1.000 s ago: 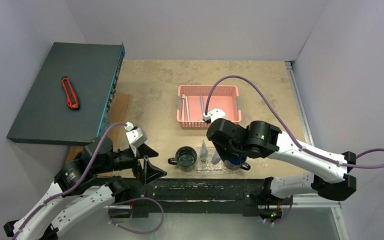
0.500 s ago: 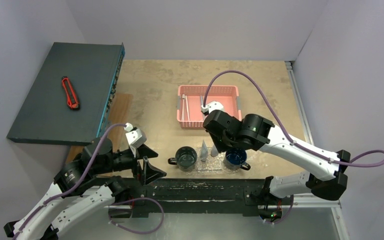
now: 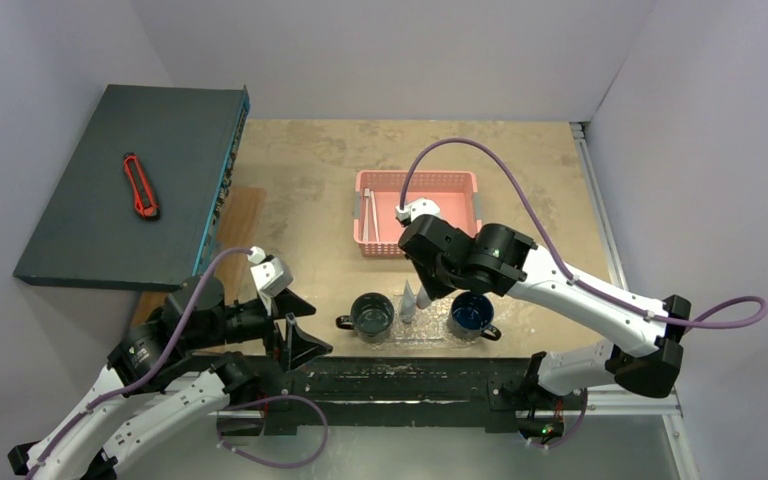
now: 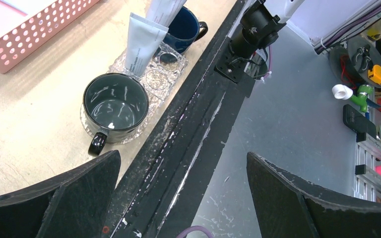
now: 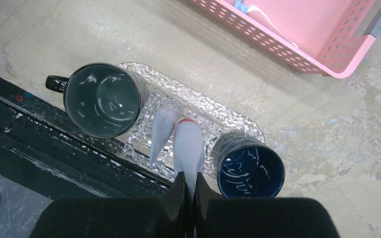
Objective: Prepare toiletry sets of a toothbrush and toothpaste on the tray
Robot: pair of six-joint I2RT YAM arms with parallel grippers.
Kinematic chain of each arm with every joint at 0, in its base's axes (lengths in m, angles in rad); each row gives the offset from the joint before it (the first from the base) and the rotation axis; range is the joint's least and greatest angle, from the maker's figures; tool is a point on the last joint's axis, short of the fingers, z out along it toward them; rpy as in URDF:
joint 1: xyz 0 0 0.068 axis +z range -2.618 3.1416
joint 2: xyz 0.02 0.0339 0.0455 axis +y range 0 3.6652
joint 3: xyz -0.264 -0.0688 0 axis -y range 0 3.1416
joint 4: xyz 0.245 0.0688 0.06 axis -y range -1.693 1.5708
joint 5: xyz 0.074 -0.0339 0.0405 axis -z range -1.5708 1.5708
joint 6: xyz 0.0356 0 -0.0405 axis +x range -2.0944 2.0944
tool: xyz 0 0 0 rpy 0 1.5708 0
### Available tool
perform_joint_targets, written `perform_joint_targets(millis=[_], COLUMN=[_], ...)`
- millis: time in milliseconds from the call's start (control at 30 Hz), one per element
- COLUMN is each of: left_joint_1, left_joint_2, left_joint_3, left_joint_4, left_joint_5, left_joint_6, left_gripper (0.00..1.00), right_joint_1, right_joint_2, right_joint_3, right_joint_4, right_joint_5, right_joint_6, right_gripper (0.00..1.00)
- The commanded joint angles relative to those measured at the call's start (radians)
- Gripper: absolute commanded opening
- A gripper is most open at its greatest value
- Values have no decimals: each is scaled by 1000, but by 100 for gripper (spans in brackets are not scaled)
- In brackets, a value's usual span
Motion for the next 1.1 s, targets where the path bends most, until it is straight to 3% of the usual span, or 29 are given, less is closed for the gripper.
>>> perform_joint_targets(millis=[0, 1067], left_joint_1=[2, 1], left_joint_2=[-6, 5], left_joint_3=[-3, -1], left_joint_4=[21, 18], left_joint_5=[-5, -8], left_joint_6=[-7, -5], left_gripper=[98, 97], right_joint_1=[-12, -23], right_joint_2=[-9, 10], right_joint_3=[-11, -142], right_joint_4=[51, 136], right_joint_5=[23, 4], right_joint_6=[-14, -9], right_gripper=[0, 0])
